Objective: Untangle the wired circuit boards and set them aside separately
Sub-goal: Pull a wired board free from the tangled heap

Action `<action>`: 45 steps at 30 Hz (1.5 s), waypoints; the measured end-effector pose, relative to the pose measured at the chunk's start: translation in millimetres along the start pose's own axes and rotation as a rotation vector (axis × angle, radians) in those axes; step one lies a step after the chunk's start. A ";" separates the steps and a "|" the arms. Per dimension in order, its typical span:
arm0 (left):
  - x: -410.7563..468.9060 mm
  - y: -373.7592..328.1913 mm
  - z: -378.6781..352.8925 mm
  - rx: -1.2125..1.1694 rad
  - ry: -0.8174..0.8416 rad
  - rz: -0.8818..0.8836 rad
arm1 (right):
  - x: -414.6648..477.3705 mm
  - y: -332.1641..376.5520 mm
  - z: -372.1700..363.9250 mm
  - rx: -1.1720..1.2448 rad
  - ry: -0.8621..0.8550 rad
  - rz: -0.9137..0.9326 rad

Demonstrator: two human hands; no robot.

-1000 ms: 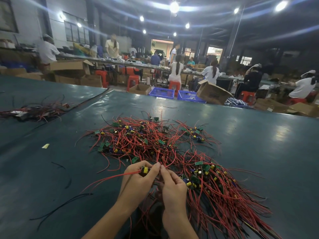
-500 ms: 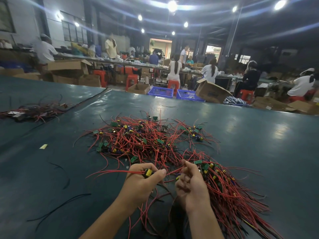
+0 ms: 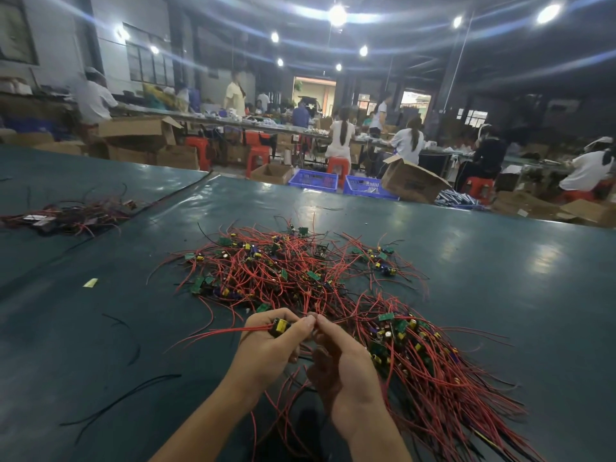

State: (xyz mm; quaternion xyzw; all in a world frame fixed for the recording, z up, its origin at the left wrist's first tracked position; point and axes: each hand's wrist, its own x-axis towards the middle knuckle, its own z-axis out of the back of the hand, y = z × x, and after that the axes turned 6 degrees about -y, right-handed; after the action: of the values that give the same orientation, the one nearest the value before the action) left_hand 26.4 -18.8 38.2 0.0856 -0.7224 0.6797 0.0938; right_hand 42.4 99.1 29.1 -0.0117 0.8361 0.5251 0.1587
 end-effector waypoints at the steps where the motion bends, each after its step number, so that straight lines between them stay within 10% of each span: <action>1: 0.0 -0.5 0.2 0.011 0.011 0.007 | 0.0 1.6 0.7 0.016 -0.009 -0.013; 28: 2.9 -6.1 -0.2 -0.399 0.018 0.389 | 7.0 22.3 23.6 0.318 -0.265 0.212; 45: 0.6 4.3 -5.5 -0.264 -0.014 0.150 | -10.8 2.8 -8.4 -0.198 -0.107 0.345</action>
State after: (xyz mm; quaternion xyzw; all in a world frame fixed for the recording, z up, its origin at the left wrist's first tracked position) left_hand 24.9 -13.0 34.5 0.0231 -0.8106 0.5831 0.0482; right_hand 50.0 91.4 37.9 0.1442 0.7603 0.6241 0.1085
